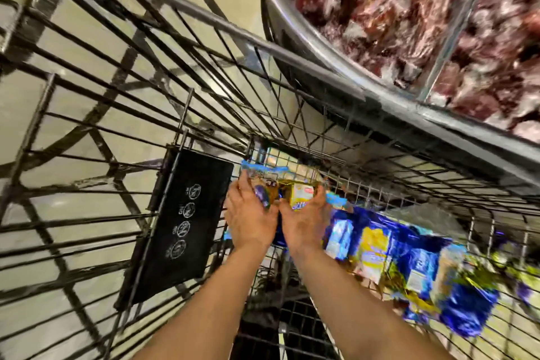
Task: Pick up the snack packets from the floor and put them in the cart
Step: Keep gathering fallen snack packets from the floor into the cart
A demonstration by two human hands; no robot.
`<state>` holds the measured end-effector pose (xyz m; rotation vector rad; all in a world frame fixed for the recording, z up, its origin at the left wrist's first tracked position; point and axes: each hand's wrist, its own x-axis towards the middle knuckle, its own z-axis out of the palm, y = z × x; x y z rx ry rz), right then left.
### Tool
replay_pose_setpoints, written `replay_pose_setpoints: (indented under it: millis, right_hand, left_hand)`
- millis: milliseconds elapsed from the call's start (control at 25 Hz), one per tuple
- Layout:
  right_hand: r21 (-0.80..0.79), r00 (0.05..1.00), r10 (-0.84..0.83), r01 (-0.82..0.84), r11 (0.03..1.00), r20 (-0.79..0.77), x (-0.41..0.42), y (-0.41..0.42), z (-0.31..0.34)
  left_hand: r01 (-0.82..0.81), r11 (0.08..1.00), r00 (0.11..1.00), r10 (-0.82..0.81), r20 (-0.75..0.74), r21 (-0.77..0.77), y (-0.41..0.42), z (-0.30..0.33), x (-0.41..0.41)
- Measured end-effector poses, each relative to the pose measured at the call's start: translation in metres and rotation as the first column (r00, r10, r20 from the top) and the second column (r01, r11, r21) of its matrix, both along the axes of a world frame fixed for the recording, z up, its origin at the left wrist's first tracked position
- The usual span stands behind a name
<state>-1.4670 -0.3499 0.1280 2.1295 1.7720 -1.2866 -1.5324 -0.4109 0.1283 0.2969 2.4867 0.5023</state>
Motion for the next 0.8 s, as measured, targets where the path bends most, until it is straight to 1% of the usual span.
replay_pose_setpoints:
  millis: [120, 200, 280, 360, 440, 480, 520, 560, 600, 640, 720, 760, 800]
  right_hand:
    - [0.003, 0.999, 0.006, -0.006, 1.000, -0.048, 0.000, -0.006, -0.002]
    - [-0.001, 0.998, -0.002, 0.002, 1.000, -0.055, 0.000, -0.013, 0.003]
    - [0.029, 0.998, 0.006, -0.004, 1.000, -0.069, 0.004, -0.019, 0.014]
    - [0.057, 0.994, 0.020, -0.014, 0.998, -0.105, 0.012, -0.020, 0.041]
    - [0.062, 0.990, 0.087, -0.081, 0.995, -0.115, 0.024, -0.018, 0.077]
    - [0.086, 0.984, 0.145, -0.136, 0.987, -0.105, 0.032, -0.017, 0.095]
    - [0.145, 0.975, 0.204, -0.190, 0.971, -0.086, 0.042, -0.015, 0.117]
    - [0.222, 0.964, 0.262, -0.244, 0.944, -0.054, 0.055, -0.011, 0.141]
    - [0.295, 0.951, 0.310, -0.294, 0.909, -0.009, 0.069, -0.007, 0.167]
    - [0.352, 0.934, 0.352, -0.348, 0.869, 0.054, 0.086, -0.003, 0.193]
    - [0.417, 0.892, 0.391, -0.452, 0.789, 0.228, 0.129, 0.006, 0.245]
    - [0.443, 0.868, 0.390, -0.492, 0.749, 0.307, 0.155, 0.009, 0.268]
    - [0.459, 0.845, 0.383, -0.528, 0.715, 0.374, 0.179, 0.011, 0.285]
  left_hand:
    - [0.014, 1.000, 1.000, -0.015, 0.018, 0.005, -0.006, 0.002, -0.001]
    - [0.063, 0.997, 0.998, -0.063, -0.002, 0.047, -0.014, 0.009, 0.002]
    - [0.107, 0.990, 0.994, -0.106, -0.012, 0.088, -0.026, 0.026, 0.008]
    - [0.118, 0.988, 0.993, -0.117, -0.026, 0.098, -0.037, 0.055, 0.012]
    - [0.157, 0.981, 0.987, -0.152, -0.049, 0.112, -0.044, 0.087, 0.014]
    - [0.199, 0.972, 0.979, -0.193, -0.060, 0.124, -0.044, 0.102, 0.015]
    - [0.271, 0.954, 0.962, -0.263, -0.080, 0.131, -0.044, 0.122, 0.017]
    - [0.368, 0.922, 0.928, -0.355, -0.117, 0.123, -0.039, 0.143, 0.020]
    - [0.475, 0.874, 0.875, -0.456, -0.166, 0.102, -0.034, 0.164, 0.025]
    - [0.575, 0.815, 0.804, -0.546, -0.234, 0.073, -0.027, 0.185, 0.032]
    - [0.730, 0.683, 0.634, -0.687, -0.354, -0.019, -0.010, 0.233, 0.055]
    - [0.786, 0.614, 0.552, -0.751, -0.362, -0.075, 0.000, 0.258, 0.070]
    - [0.820, 0.562, 0.501, -0.794, -0.346, -0.103, 0.008, 0.275, 0.085]
